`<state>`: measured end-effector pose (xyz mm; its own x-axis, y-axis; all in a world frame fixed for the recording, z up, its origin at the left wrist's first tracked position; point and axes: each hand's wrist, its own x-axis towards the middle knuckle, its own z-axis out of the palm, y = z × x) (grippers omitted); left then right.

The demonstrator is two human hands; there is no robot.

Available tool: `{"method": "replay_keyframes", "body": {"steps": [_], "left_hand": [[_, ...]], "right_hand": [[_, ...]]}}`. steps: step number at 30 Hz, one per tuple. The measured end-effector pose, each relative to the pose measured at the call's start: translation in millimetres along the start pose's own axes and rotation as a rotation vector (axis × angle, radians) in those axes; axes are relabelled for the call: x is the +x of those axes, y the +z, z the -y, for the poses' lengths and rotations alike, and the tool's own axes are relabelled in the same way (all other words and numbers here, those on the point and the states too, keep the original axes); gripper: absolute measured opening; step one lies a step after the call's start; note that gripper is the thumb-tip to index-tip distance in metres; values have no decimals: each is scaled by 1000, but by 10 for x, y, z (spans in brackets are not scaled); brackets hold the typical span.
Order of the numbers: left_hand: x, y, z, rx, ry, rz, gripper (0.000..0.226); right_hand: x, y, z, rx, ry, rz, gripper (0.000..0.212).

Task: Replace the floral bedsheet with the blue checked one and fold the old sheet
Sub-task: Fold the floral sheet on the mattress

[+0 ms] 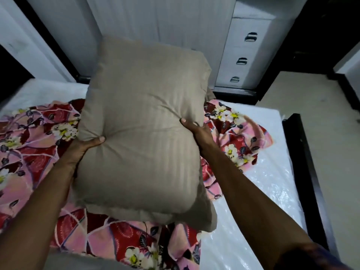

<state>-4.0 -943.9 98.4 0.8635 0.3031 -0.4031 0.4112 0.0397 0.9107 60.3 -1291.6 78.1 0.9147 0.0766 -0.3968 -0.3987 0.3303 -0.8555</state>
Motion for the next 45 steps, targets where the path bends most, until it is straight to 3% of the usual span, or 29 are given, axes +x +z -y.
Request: {"method": "replay_keyframes", "body": {"steps": [3, 4, 7, 11, 14, 18, 22, 26, 28, 30, 32, 34, 36, 38, 41, 45], "left_hand": [[-222, 344, -85, -7, 33, 48, 71], [-286, 504, -107, -20, 38, 57, 75], [-516, 1208, -123, -45, 83, 87, 59], [-810, 2326, 140, -46, 101, 176, 48], [-1037, 3176, 459, -52, 54, 254, 41], [-1291, 4003, 1045, -12, -16, 351, 43], [-1480, 4286, 1752, 56, -215, 387, 49], [-1517, 4140, 2340, 192, -408, 385, 42], [-1415, 4054, 2402, 242, -381, 377, 43], [-1211, 3945, 2397, 297, -316, 442, 71], [-1028, 3861, 2342, 386, -257, 536, 85], [-841, 3819, 2329, 432, -257, 518, 77], [-671, 3779, 2299, 428, -222, 419, 47], [-508, 3734, 2238, 491, -64, 260, 19], [-257, 3636, 2232, 797, 184, 84, 39], [79, 3619, 2368, 1256, 365, 175, 73]], "right_hand": [[-157, -373, 292, -13, -27, -13, 29], [-203, -525, 396, -25, -37, -26, 33], [-350, -1133, 655, -50, -69, -80, 44], [-648, -2286, 808, -93, -83, -127, 35], [-907, -3278, 717, -125, -83, -273, 35], [-1340, -4348, 326, -111, 28, -421, 75], [-1681, -4914, -315, -137, 188, -496, 86], [-1835, -4942, -940, -168, 289, -462, 74], [-1792, -4838, -1018, -226, 179, -489, 68], [-1704, -4736, -989, -343, 9, -581, 75], [-1630, -4617, -863, -603, -104, -752, 94], [-1563, -4458, -746, -976, -128, -844, 96], [-1457, -4163, -641, -1180, -280, -791, 78], [-1300, -3806, -602, -1263, -426, -676, 55], [-1071, -3334, -742, -1451, -390, -427, 50], [-768, -2788, -945, -1661, -313, -248, 54]]}}
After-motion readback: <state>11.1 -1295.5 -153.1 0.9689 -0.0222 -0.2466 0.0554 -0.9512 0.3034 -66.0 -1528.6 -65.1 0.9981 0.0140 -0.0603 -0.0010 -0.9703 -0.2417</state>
